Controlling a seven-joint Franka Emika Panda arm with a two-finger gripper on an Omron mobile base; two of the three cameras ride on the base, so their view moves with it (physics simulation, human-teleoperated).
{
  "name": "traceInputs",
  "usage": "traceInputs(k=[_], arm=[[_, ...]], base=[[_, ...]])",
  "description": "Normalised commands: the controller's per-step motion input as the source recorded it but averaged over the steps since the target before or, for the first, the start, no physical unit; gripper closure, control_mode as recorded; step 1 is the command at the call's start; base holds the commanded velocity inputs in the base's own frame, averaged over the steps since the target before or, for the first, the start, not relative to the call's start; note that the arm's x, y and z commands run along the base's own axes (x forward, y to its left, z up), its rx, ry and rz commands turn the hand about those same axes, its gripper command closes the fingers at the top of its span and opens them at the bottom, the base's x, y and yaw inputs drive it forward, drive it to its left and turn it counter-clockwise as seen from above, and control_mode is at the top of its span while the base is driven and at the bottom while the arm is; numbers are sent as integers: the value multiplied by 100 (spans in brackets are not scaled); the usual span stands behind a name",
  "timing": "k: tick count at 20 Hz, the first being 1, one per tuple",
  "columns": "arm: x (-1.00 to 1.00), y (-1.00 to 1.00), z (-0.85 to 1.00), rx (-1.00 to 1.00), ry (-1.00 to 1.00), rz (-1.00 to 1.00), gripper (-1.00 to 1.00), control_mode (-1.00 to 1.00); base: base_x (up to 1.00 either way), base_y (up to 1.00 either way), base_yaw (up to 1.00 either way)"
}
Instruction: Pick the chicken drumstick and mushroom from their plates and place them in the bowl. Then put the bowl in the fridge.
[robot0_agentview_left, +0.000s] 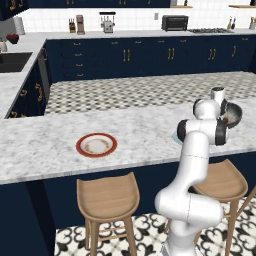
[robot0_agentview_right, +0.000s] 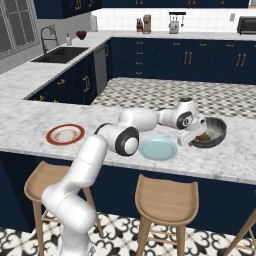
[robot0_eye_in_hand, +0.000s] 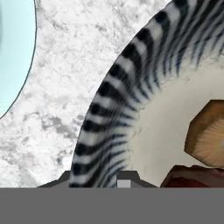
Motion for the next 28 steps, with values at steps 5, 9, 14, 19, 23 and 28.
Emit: traceInputs(k=[5, 9, 14, 19, 23, 28], arm=[[-28, 9, 90, 5, 0, 22, 100, -100], [-99, 54, 87, 4, 0, 23, 100, -100], [-98, 86, 51, 14, 1, 23, 100, -100], [-88, 100, 23, 12, 0, 22, 100, -100], [-86, 100, 17, 7, 0, 18, 100, -100], [-81, 93, 18, 2, 0, 22, 100, -100]], base=[[0, 0, 0], [0, 0, 0], [0, 0, 0], [0, 0, 0], [0, 0, 0], [0, 0, 0]])
